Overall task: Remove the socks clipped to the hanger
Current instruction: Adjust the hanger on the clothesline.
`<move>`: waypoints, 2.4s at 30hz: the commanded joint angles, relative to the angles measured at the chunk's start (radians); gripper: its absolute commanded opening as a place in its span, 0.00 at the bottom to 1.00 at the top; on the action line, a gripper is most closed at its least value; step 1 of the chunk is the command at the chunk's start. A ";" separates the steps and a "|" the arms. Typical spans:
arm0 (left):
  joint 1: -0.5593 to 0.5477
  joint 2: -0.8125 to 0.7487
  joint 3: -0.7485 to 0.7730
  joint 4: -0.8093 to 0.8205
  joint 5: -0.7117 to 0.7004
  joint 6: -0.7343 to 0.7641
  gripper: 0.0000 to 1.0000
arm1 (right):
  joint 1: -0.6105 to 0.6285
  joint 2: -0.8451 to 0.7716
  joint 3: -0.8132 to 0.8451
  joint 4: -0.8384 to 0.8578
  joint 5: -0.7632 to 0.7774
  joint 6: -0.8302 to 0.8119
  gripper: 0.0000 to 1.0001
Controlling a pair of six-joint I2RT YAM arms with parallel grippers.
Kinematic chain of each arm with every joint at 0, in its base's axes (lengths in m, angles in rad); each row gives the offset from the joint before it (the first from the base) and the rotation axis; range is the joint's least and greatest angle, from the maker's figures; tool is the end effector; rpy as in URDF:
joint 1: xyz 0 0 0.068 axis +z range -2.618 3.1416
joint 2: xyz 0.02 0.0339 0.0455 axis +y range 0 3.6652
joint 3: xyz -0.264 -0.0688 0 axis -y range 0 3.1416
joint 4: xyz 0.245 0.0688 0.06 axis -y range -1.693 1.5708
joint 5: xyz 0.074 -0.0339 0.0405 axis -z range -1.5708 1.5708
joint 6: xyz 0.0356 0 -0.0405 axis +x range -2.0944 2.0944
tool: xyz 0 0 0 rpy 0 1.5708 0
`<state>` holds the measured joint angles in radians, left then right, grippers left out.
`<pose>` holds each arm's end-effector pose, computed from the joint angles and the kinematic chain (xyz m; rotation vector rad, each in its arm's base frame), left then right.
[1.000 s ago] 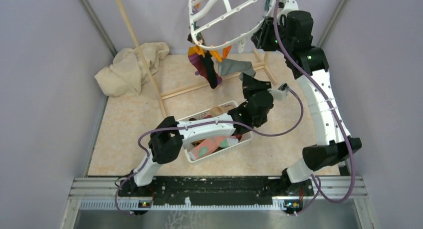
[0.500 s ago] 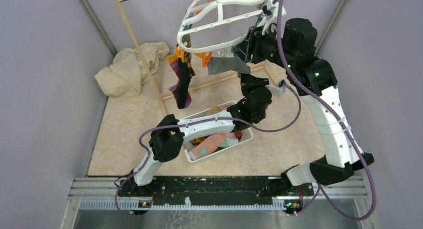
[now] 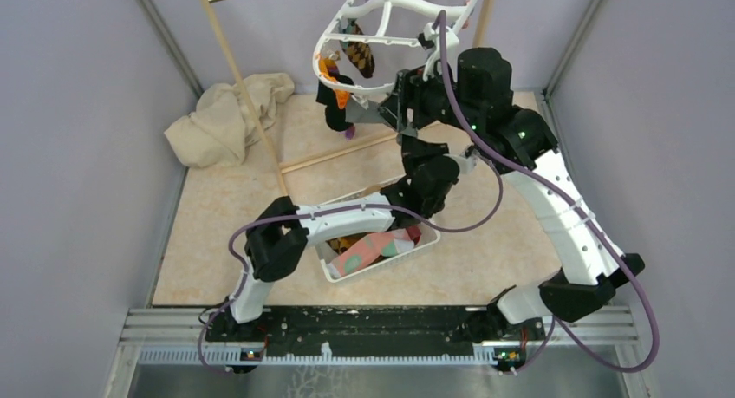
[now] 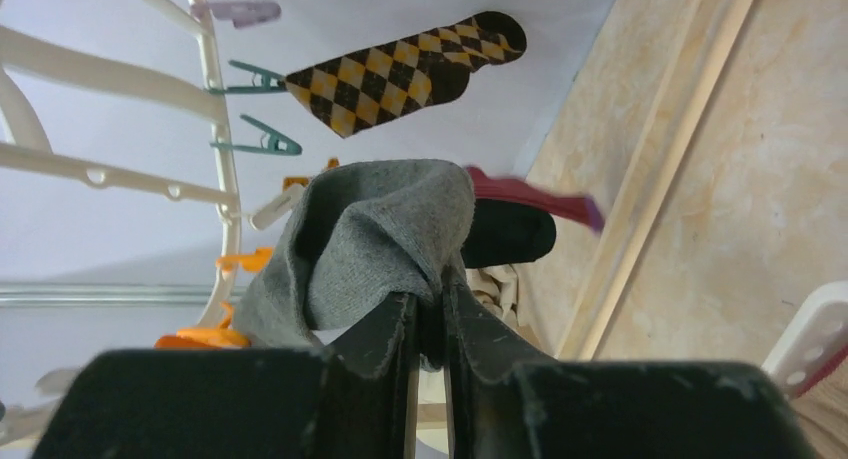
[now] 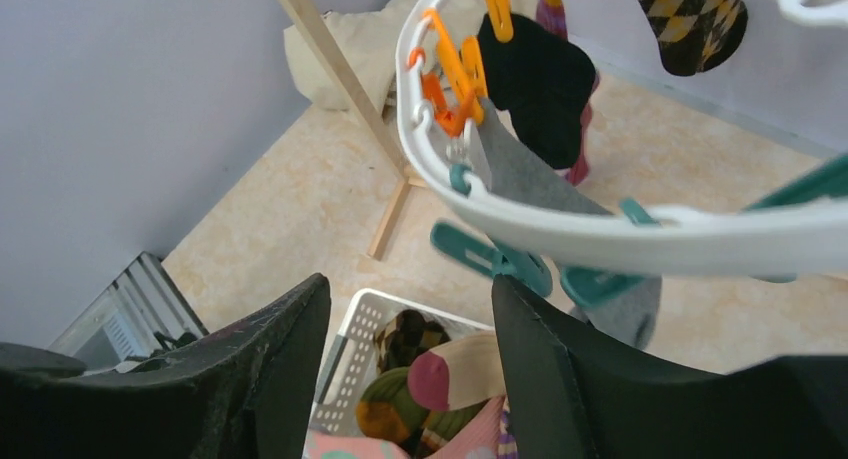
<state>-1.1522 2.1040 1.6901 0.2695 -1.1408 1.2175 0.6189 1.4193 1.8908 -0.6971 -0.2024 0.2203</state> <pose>0.2290 -0.4350 0.2845 1.0871 1.3493 1.0142 0.2217 0.1667 0.5149 -0.5142 1.7883 0.7738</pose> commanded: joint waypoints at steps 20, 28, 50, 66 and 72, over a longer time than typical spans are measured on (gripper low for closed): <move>0.034 -0.573 -0.295 -0.664 0.214 -0.941 0.18 | -0.382 -0.421 -0.532 0.439 -0.105 0.282 0.60; 0.034 -0.686 -0.317 -0.738 0.197 -1.028 0.18 | -0.434 -0.401 -0.498 0.657 -0.010 0.399 0.60; 0.003 -0.849 -0.203 -0.770 0.425 -1.103 0.19 | -0.518 0.042 -0.287 0.921 0.013 0.620 0.26; -0.015 -0.666 -0.073 -0.677 0.494 -1.030 0.33 | -0.760 0.318 0.019 0.954 -0.194 0.776 0.87; -0.015 -0.618 -0.049 -0.639 0.508 -0.981 0.37 | -0.768 0.014 -0.218 0.782 -0.190 0.593 0.87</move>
<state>-1.1633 1.4506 1.5860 -0.4252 -0.6521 0.1970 -0.1684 1.7210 1.7885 0.1165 -0.3592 0.9283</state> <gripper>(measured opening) 0.373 0.869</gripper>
